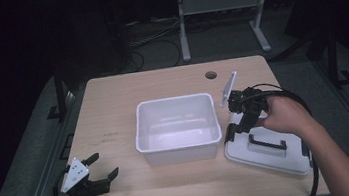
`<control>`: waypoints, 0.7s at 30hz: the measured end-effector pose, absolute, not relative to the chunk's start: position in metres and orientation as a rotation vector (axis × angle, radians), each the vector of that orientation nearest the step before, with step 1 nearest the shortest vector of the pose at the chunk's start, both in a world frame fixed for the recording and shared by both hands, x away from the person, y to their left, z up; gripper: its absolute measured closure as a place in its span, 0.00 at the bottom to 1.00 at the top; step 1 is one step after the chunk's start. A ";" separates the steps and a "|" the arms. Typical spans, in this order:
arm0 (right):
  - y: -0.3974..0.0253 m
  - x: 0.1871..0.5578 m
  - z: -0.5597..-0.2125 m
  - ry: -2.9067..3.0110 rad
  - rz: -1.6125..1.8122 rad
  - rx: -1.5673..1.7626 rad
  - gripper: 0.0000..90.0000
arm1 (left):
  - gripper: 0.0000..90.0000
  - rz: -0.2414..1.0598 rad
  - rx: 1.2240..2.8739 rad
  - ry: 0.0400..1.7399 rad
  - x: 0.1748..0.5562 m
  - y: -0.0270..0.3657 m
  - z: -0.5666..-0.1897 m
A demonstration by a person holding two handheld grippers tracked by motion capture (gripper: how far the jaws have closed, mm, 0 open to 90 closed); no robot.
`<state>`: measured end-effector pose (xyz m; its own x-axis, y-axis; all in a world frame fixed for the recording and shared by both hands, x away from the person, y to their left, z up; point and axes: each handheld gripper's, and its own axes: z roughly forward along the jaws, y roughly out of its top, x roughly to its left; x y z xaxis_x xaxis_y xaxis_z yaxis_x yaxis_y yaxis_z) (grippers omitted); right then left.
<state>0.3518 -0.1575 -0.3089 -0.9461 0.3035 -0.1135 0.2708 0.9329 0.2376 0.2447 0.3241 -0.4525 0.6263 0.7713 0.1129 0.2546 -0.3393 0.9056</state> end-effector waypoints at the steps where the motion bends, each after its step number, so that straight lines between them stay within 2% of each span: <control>1: -0.159 0.352 -0.311 2.944 0.326 0.445 0.36 | 0.15 0.676 1.889 0.816 0.245 0.324 -0.452; 21: -0.194 0.345 -0.343 2.930 0.325 0.556 0.33 | 0.15 0.672 1.892 0.817 0.245 0.323 -0.453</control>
<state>0.3449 -0.1936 -0.3425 -0.9216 0.3755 -0.0980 0.3449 0.9083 0.2366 0.2446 0.3225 -0.4527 0.6280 0.7702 0.1113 0.2570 -0.3403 0.9045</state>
